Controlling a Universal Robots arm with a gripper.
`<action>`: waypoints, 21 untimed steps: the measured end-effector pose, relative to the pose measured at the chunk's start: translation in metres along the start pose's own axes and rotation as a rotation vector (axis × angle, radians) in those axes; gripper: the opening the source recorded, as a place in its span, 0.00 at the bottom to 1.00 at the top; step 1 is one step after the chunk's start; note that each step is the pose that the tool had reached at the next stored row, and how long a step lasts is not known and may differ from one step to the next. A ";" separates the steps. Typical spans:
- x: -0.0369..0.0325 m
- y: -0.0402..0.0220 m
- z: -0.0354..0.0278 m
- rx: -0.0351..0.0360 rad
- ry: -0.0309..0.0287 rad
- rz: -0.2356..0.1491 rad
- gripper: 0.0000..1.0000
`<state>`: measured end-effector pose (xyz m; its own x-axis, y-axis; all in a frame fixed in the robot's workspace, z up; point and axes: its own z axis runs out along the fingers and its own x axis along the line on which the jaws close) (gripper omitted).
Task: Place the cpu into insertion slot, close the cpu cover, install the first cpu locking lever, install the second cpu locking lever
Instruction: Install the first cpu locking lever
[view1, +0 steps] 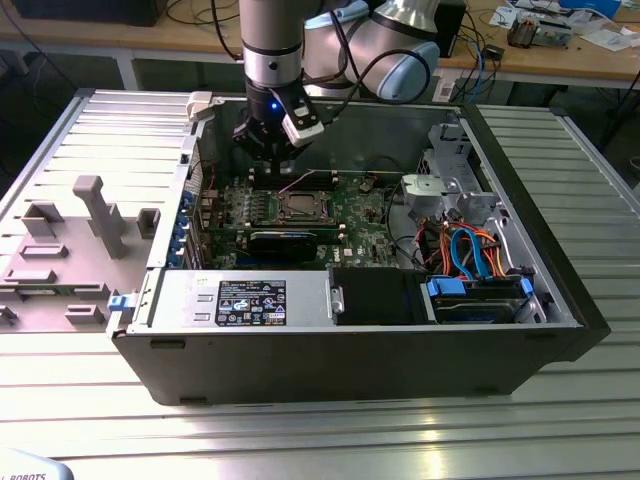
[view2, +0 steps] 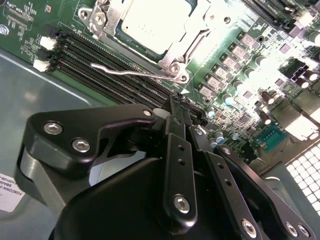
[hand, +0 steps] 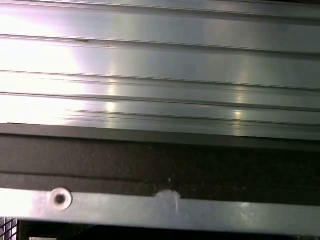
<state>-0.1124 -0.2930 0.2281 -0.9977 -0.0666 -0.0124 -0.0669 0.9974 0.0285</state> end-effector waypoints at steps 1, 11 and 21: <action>-0.0001 0.0007 0.0005 0.0000 0.0001 -0.004 0.11; -0.0014 -0.0008 0.0041 -0.0002 0.0000 -0.005 0.11; -0.0030 -0.0035 0.0063 0.0000 0.0000 -0.001 0.11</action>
<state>-0.1091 -0.2961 0.2217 -0.9977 -0.0673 -0.0124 -0.0677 0.9973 0.0285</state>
